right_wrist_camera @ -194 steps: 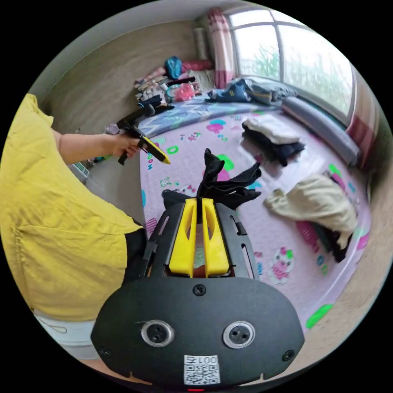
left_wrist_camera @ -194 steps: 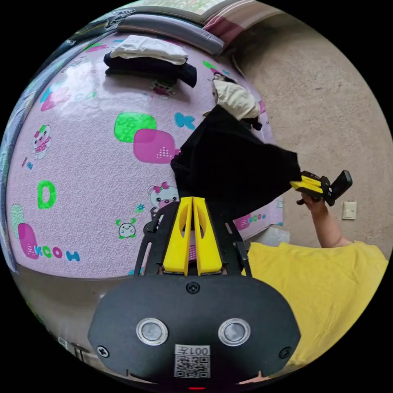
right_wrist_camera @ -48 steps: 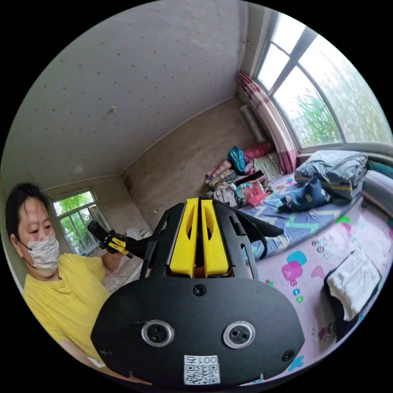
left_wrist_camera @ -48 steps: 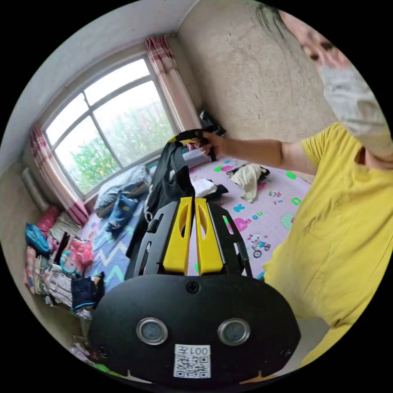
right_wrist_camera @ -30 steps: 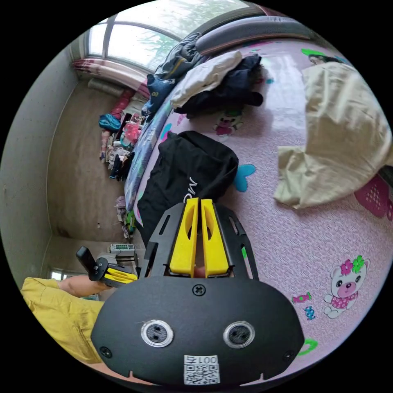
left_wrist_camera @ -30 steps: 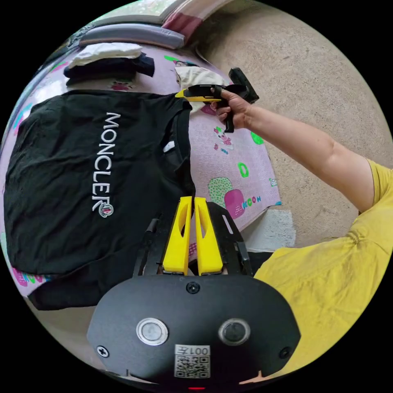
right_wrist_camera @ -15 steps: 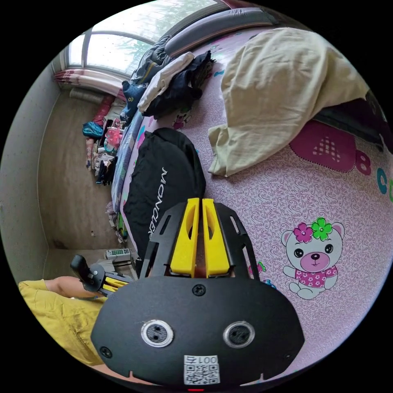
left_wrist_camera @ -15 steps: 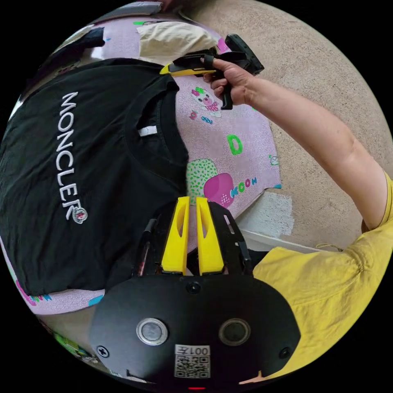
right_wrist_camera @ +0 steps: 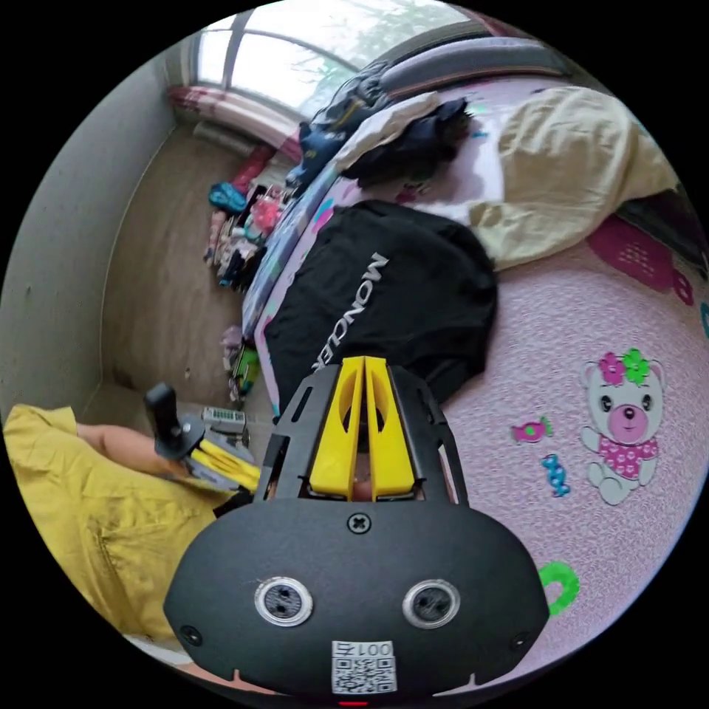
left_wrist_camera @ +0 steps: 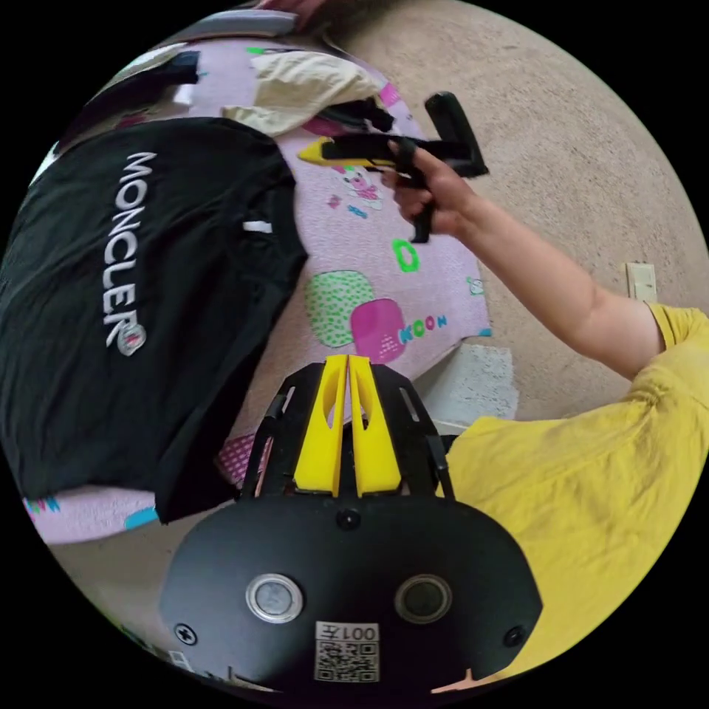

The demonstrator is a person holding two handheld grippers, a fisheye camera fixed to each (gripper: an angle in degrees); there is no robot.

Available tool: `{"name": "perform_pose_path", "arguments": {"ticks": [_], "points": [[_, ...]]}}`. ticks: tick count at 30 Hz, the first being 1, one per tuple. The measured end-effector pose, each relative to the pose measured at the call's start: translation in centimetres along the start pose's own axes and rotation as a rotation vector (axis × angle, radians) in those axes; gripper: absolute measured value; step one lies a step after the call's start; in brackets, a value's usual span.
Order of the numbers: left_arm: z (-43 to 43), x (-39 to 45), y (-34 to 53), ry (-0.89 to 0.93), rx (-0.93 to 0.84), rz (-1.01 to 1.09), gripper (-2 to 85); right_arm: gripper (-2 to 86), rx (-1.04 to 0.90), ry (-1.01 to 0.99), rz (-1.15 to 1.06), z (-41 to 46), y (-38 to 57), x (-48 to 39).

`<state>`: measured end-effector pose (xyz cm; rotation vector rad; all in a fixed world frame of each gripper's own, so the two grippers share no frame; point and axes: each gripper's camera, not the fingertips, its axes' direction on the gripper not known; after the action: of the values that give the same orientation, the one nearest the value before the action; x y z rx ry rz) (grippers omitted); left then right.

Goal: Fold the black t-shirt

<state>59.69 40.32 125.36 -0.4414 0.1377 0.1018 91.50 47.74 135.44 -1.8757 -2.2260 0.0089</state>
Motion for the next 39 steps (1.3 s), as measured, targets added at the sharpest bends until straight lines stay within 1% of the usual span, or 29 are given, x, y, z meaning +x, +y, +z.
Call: {"name": "perform_pose_path", "arguments": {"ticks": [1,3,6,8,10,12,13,15,17,20,23,25,26,28,29,31,33,34,36,39], "points": [[-0.4,-0.7,0.5,-0.016,0.013,-0.022,-1.2,0.3,-0.059,-0.01,-0.034,2.0,0.6,-1.4],[-1.8,-3.9,2.5,-0.087,0.049,-0.141,-1.2,0.3,-0.15,-0.006,-0.073,5.5,1.7,-3.2],[-3.5,-7.1,4.8,-0.146,0.105,-0.265,-1.2,0.4,-0.274,0.053,-0.127,10.5,3.1,-5.5],[-4.0,-8.3,5.8,-0.193,0.121,-0.296,-1.3,0.4,-0.328,0.1,-0.145,12.7,3.7,-6.2],[-4.0,-9.2,6.5,-0.247,0.116,-0.302,-1.3,0.4,-0.409,0.204,-0.17,14.7,4.5,-6.5],[-2.8,-10.3,7.1,-0.286,0.051,-0.289,-1.3,0.3,-0.488,0.261,-0.175,15.6,5.4,-6.1],[-2.3,-10.6,7.2,-0.271,0.022,-0.284,-1.3,0.3,-0.528,0.271,-0.176,15.8,6.2,-5.9],[-0.3,-10.7,7.6,-0.118,-0.093,-0.216,-1.3,0.3,-0.591,0.272,-0.167,15.8,7.7,-5.4],[0.4,-9.9,8.2,-0.011,-0.127,-0.124,-1.3,0.3,-0.641,0.304,-0.15,15.8,9.3,-4.7],[-0.4,-8.9,9.7,0.082,-0.125,-0.007,-1.3,0.2,-0.727,0.441,-0.101,16.1,11.9,-3.5],[-3.8,-10.3,12.0,0.087,-0.058,0.054,-1.3,0.2,-0.659,0.472,-0.003,15.1,12.6,-3.8],[-6.9,-12.5,13.8,0.035,0.006,0.061,-1.3,0.2,-0.503,0.45,0.079,14.1,12.2,-5.3],[-9.0,-14.6,15.1,-0.018,0.048,0.052,-1.3,0.2,-0.452,0.439,0.099,13.9,12.1,-5.9],[-12.3,-18.4,17.1,-0.095,0.105,0.024,-1.3,0.2,-0.245,0.386,0.186,13.7,11.9,-8.2],[-14.4,-21.2,18.3,-0.141,0.133,0.005,-1.3,0.2,-0.197,0.376,0.212,13.8,12.0,-8.7],[-17.1,-25.2,19.9,-0.196,0.141,-0.019,-1.2,0.2,-0.005,0.354,0.299,15.1,12.4,-11.0],[-20.3,-29.7,21.4,-0.283,0.128,-0.033,-1.3,0.2,0.098,0.359,0.361,17.0,12.9,-12.0],[-20.9,-30.7,21.7,-0.306,0.125,-0.037,-1.3,0.1,0.123,0.368,0.408,18.5,13.1,-12.2],[-23.1,-33.5,22.4,-0.351,0.126,-0.041,-1.2,0.1,0.108,0.388,0.457,20.8,13.1,-12.5],[-23.9,-35.6,22.3,-0.387,0.133,-0.006,-1.2,0.1,0.093,0.471,0.486,23.1,13.0,-13.3]]}}
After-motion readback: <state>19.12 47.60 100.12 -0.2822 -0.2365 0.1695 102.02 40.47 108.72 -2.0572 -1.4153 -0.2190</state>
